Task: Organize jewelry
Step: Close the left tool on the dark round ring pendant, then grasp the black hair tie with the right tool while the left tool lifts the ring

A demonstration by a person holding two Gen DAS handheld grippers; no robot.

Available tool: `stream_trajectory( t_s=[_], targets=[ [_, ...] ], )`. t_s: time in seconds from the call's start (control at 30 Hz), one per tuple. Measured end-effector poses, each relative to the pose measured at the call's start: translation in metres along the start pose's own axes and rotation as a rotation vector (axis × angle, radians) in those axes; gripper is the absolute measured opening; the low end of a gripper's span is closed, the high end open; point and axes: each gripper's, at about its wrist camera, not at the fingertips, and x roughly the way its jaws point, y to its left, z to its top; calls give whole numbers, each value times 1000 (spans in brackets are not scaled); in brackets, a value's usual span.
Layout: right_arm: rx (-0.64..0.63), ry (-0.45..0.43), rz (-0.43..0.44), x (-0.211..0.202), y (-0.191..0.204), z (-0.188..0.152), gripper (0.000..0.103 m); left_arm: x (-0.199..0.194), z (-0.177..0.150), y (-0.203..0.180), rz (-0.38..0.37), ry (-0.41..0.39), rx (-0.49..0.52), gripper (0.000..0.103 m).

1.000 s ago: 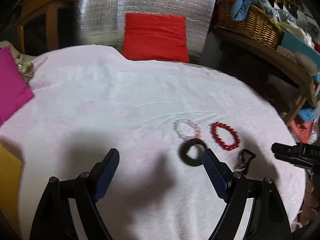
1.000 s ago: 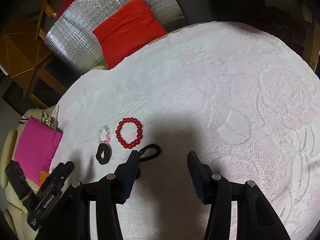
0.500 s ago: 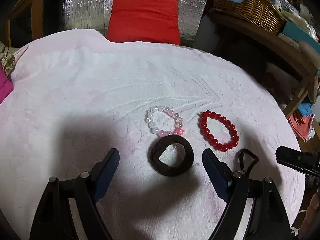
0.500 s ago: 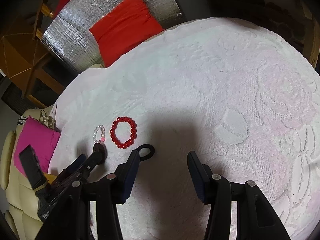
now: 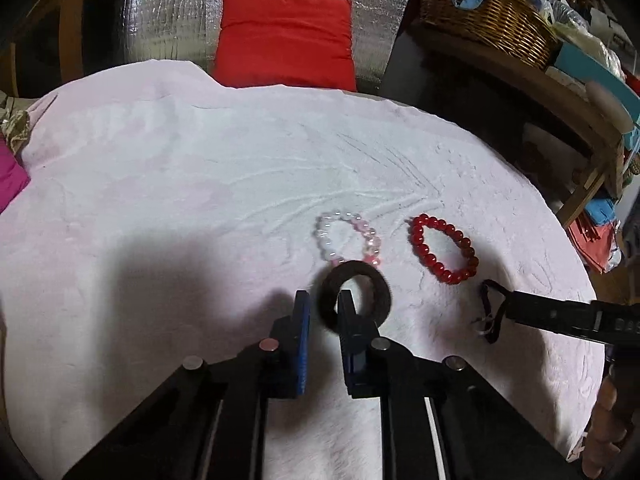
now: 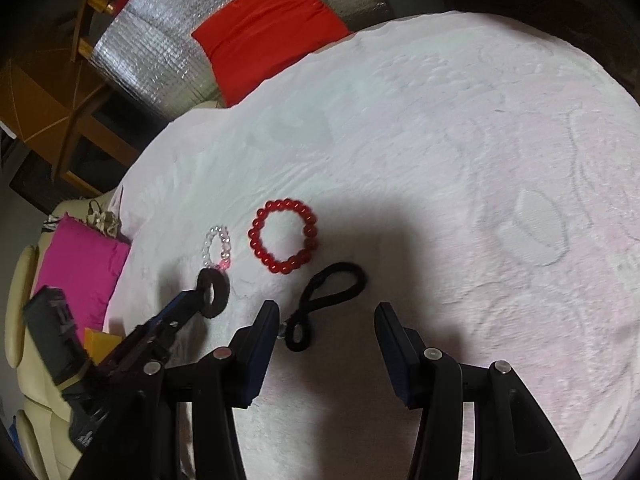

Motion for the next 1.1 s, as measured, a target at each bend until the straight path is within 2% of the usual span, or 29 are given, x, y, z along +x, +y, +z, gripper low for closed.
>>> stream_trajectory(
  t_s=[0.27,0.3,0.33,0.37,0.43,0.47,0.5,0.53,0.6,0.73,0.97,1.03,1.07,1.1],
  targets=[
    [-49,-30,-96,15,23,-4,54,-13,-7,17,-4,5,8,13],
    [-56,-41,-114,16,25,-5,51,-15,-7,17,-11,-1,15,13],
    [-61,-50,-133,16,26,-6,42,-16,-7,16,-18,-7,16,13],
    [-76,-61,-169,17,29,-7,37,-16,-6,15,-24,-12,12,17],
    [-108,-75,-204,16,30,-8,20,-17,-4,12,-41,-18,-1,34],
    [-121,-82,-213,16,31,-9,16,-17,-3,9,-47,-27,-7,53],
    [-126,-90,-217,15,31,-9,13,-17,-2,7,-45,-37,-10,66],
    [-127,-96,-217,14,29,-9,11,-17,-2,4,-48,-48,-11,67],
    [-133,-106,-213,11,26,-10,10,-15,-1,-4,-65,-54,1,67],
    [-148,-122,-208,-1,18,-12,10,3,0,-14,-34,-21,18,68],
    [-122,-93,-172,-7,1,-7,10,20,-1,-19,-3,-5,-1,68],
    [-121,-91,-161,-8,-1,-8,10,19,-2,-20,0,-17,8,50],
    [-124,-91,-157,-8,-1,-8,10,20,-2,-22,6,-7,21,37],
    [-127,-92,-154,-8,-1,-8,10,20,-2,-24,21,-5,38,34]
  ],
)
